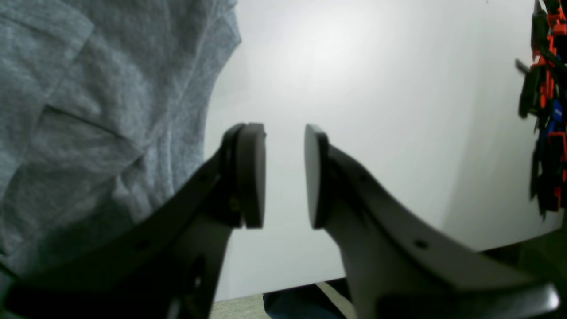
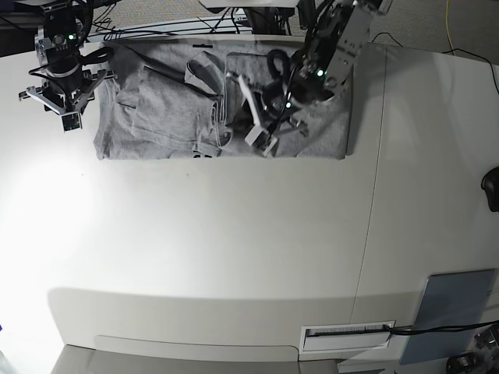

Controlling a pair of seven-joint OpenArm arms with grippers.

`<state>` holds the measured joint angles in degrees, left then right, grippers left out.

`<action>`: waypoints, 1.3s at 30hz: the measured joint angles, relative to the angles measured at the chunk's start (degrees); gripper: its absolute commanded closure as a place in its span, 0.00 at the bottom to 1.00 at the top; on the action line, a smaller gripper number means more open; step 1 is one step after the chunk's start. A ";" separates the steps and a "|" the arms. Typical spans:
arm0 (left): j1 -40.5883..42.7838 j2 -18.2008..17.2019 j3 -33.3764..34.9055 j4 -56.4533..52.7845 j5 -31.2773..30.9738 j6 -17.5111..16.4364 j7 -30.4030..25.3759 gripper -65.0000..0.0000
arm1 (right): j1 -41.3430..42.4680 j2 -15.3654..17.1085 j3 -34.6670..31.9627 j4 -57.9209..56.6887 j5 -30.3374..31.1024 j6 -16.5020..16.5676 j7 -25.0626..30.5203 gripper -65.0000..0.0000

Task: Fold the T-shirt properly
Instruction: 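Release the folded section and raise the left gripper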

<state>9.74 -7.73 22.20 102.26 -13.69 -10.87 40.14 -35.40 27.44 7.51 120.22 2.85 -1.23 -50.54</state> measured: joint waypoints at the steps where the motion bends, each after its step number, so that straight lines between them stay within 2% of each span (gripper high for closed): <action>1: -1.20 0.33 0.76 -0.76 0.63 0.42 -0.04 1.00 | 0.00 0.00 0.00 0.00 0.00 -0.02 0.00 0.76; 2: -2.27 0.96 1.49 -1.70 1.05 1.36 0.00 1.00 | 0.00 0.02 0.00 0.00 0.00 -0.02 0.00 0.76; 5: -5.16 2.78 2.56 -4.74 1.38 0.79 -0.15 1.00 | -0.02 0.00 -0.02 0.00 0.00 -0.02 0.00 0.76; 10: -7.17 2.40 2.36 -3.13 0.39 0.33 -0.15 1.00 | 0.02 0.00 0.00 0.00 -4.04 -0.48 1.73 0.76; 13: -6.80 2.16 2.23 0.13 0.28 -5.55 2.08 1.00 | -0.04 0.00 -0.02 0.00 -4.81 -0.68 1.31 0.75; 14: -6.67 2.14 2.32 1.53 -0.04 -7.37 3.06 1.00 | 0.00 0.00 -0.02 0.00 -4.81 -0.63 1.16 0.72; 18: -4.68 -0.15 2.36 7.91 0.07 -8.22 4.79 1.00 | -0.02 -0.02 0.00 0.00 -5.03 0.02 -1.51 0.38; 20: -3.26 -1.46 2.16 10.58 0.59 -8.09 5.84 0.85 | 0.00 -0.02 0.00 0.00 -4.59 0.02 -1.68 0.33; 22: -1.86 -1.99 1.16 13.27 0.57 -8.41 6.58 0.67 | 0.09 0.02 0.00 0.00 -1.75 -0.02 -1.97 0.33; 24: -0.22 -1.99 -1.92 15.78 0.28 -8.46 6.38 0.58 | 0.00 0.00 0.00 0.00 2.36 0.68 -2.16 0.33; 26: 1.57 -2.01 -6.45 17.73 -0.15 -6.80 6.38 0.56 | 0.02 0.00 0.00 -0.11 6.40 2.49 -2.08 0.33; 29: 4.26 -2.34 -14.69 19.74 -4.33 -6.97 6.32 0.56 | 0.04 0.02 0.00 -1.11 9.29 3.13 -1.01 0.33; 31: 6.58 -2.29 -19.71 20.65 -8.13 -10.21 6.23 0.56 | 0.87 -0.20 0.81 -3.21 12.74 4.46 -1.09 0.33; 34: 10.23 -2.34 -25.62 20.81 -14.14 -14.01 6.71 0.56 | 2.60 -2.34 4.00 -6.60 17.86 6.84 -1.05 0.33; 37: 13.46 -2.67 -30.38 20.79 -16.17 -17.20 6.84 0.56 | 3.37 -4.35 8.24 -9.42 24.37 11.23 -1.46 0.33; 39: 15.21 -2.62 -31.82 20.79 -17.25 -17.97 6.95 0.56 | 4.02 -5.14 10.43 -11.04 28.00 13.70 -2.36 0.33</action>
<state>24.95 -10.35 -9.63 123.04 -30.94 -28.84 47.09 -31.38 22.31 17.93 109.19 30.85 12.47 -52.90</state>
